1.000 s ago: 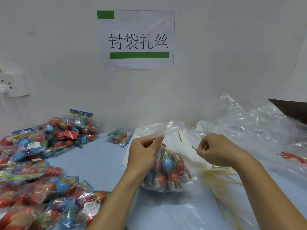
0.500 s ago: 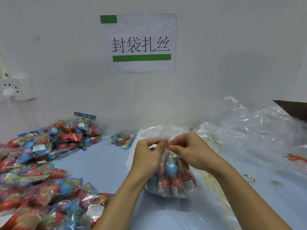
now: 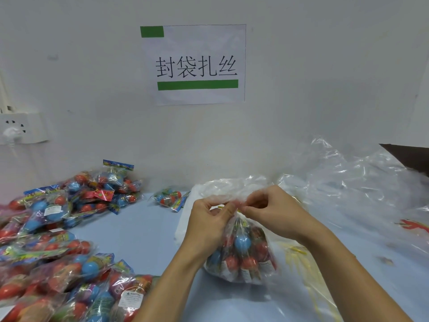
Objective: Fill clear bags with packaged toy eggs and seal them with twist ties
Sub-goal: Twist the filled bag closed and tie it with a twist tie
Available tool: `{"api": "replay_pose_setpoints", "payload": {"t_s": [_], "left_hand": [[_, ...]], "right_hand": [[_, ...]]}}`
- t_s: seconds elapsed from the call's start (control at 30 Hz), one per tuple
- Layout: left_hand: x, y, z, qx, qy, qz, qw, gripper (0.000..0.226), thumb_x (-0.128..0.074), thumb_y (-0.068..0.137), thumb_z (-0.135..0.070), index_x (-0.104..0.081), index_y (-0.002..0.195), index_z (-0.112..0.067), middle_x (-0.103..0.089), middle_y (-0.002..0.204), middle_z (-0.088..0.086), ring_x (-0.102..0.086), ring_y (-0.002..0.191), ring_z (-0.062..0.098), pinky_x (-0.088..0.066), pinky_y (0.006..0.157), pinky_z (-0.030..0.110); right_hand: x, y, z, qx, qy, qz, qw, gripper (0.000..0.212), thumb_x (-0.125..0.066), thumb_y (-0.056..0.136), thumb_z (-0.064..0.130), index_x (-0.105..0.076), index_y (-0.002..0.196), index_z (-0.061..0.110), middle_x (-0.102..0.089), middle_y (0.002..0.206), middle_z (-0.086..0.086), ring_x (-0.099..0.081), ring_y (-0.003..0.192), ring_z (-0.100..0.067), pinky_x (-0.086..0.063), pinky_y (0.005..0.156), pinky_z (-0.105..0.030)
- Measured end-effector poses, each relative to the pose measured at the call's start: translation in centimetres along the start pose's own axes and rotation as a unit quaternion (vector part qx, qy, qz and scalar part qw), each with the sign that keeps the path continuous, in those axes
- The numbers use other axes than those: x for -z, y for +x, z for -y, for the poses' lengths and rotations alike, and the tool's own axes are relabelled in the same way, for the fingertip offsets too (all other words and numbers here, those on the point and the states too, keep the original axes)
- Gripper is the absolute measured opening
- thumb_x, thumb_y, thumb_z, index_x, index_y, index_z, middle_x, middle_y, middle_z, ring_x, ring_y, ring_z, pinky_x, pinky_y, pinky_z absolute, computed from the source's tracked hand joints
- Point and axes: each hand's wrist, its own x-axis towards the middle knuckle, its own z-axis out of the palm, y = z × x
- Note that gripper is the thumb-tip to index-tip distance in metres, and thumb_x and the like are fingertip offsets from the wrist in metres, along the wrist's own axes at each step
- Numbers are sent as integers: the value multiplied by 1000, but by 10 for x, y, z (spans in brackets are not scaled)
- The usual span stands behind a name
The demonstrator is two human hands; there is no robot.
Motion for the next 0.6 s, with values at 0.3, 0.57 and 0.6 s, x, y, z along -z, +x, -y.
{"api": "replay_pose_setpoints", "payload": {"t_s": [0.3, 0.57, 0.6], "left_hand": [[1, -2, -4, -7, 7, 10, 1000, 12, -67, 92, -11, -79, 94, -14, -78, 89, -5, -74, 88, 9, -57, 76, 20], [1, -5, -10, -14, 24, 7, 1000, 24, -67, 92, -15, -78, 78, -30, -77, 83, -11, -72, 81, 2, -53, 69, 13], [1, -5, -10, -13, 23, 5, 1000, 24, -68, 92, -17, -77, 76, -32, -77, 82, -12, -72, 81, 2, -54, 69, 14]], "right_hand": [[3, 1, -2, -7, 66, 20, 998, 14, -73, 89, 16, -78, 75, 17, -69, 60, 9, -59, 56, 4, -42, 55, -8], [5, 0, -1, -33, 120, 47, 991, 21, -69, 93, 23, -81, 76, 19, -68, 67, 7, -58, 64, -5, -48, 66, -21], [6, 0, -1, -39, 131, 55, 989, 19, -69, 92, 23, -82, 79, 18, -68, 68, 6, -57, 64, -6, -47, 67, -23]]}}
